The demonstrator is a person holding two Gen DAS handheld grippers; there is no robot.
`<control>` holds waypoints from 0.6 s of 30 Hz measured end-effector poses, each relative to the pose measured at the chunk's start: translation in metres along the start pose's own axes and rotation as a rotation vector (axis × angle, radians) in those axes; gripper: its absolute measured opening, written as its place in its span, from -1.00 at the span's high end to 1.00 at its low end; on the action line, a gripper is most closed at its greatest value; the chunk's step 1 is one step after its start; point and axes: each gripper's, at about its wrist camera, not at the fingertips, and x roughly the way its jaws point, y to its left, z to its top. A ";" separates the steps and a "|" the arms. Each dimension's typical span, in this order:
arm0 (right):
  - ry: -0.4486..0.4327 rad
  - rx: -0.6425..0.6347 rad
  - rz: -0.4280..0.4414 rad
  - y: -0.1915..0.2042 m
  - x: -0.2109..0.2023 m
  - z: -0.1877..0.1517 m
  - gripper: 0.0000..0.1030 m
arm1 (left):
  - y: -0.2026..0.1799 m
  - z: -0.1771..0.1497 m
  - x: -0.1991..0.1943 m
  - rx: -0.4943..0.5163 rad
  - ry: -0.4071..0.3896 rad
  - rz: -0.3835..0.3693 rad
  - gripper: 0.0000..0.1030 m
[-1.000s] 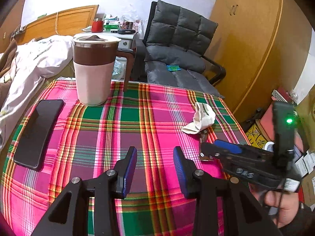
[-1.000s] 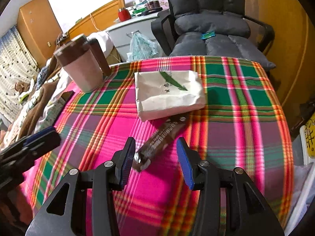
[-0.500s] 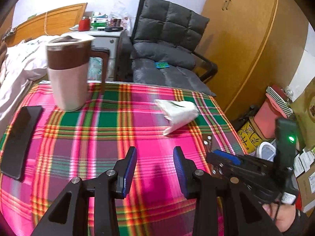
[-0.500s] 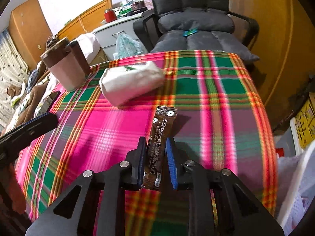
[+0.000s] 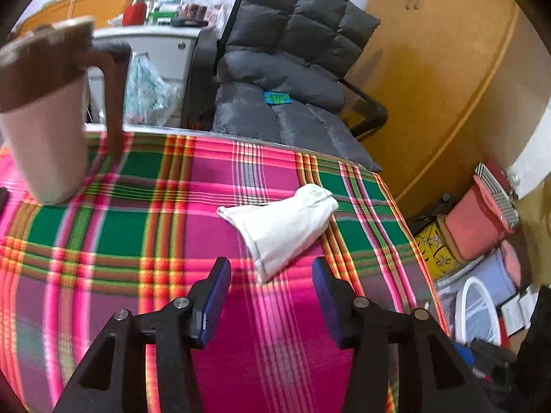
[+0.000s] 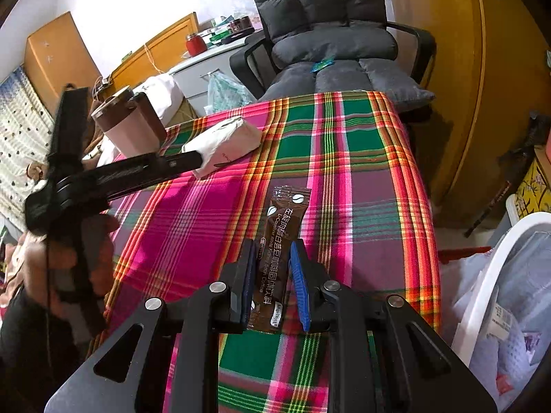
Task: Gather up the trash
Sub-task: 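Grasp the brown snack packet with the right tool while the left tool grasps the white paper packet, then carry both packets over the white bin and open both tools to drop them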
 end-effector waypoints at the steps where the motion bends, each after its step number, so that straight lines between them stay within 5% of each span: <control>1: -0.002 0.001 0.004 -0.001 0.000 0.000 0.55 | 0.000 0.003 0.005 -0.005 0.002 -0.003 0.05; 5: -0.007 0.002 0.001 -0.005 -0.002 -0.001 0.54 | 0.001 0.009 0.022 -0.034 0.014 -0.017 0.05; 12: -0.022 0.003 -0.012 -0.010 -0.008 -0.002 0.55 | -0.008 0.004 0.017 -0.016 0.002 -0.024 0.74; 18: -0.049 -0.008 -0.028 -0.007 -0.026 -0.009 0.55 | -0.028 -0.008 -0.019 0.010 -0.035 -0.024 0.85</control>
